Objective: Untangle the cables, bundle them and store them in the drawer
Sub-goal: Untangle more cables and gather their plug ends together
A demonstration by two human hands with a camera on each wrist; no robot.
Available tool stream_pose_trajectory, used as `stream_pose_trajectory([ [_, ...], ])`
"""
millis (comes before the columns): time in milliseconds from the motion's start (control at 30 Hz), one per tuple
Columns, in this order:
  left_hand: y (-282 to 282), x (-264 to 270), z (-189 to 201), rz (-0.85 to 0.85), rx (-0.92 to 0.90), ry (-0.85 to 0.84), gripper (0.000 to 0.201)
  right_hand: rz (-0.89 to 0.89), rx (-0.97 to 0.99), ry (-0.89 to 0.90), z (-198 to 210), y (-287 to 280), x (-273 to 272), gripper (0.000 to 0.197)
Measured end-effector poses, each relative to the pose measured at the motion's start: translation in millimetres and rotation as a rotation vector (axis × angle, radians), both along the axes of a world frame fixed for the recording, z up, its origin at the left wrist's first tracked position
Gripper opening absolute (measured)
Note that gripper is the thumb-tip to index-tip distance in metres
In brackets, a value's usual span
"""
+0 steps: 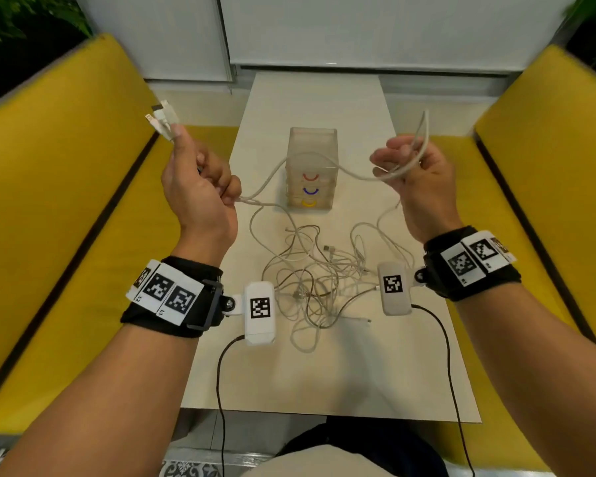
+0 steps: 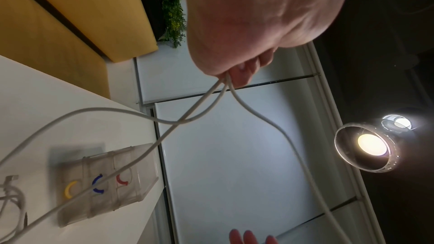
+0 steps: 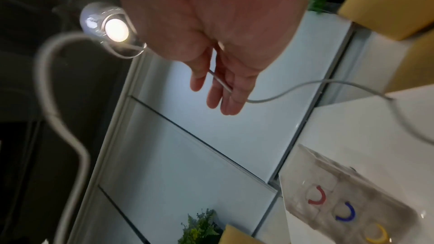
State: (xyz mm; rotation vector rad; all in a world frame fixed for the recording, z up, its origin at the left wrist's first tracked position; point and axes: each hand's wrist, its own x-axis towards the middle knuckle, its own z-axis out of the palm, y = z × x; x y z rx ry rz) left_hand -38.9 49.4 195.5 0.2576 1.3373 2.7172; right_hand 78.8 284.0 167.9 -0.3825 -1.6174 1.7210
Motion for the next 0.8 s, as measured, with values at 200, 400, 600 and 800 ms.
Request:
stream_pose_trajectory([
  [200, 7, 5, -3, -0.017, -0.016, -0.007, 0.050, -0.038, 0.536, -0.259, -38, 3, -17, 0.029],
  [400, 5, 1, -15, 0.015, -0.065, 0.007, 0.045, 0.104, 0.620, -0.960, -127, 13, -6, 0.040],
  [600, 4, -2, -30, 0.088, -0.082, -0.008, 0.044, -0.044, 0.562, -1.010, -148, -13, 23, 0.048],
  [800, 12, 0, -37, 0.102, -0.056, -0.035, 0.036, 0.260, 0.672, -0.794, -141, -72, 44, 0.027],
])
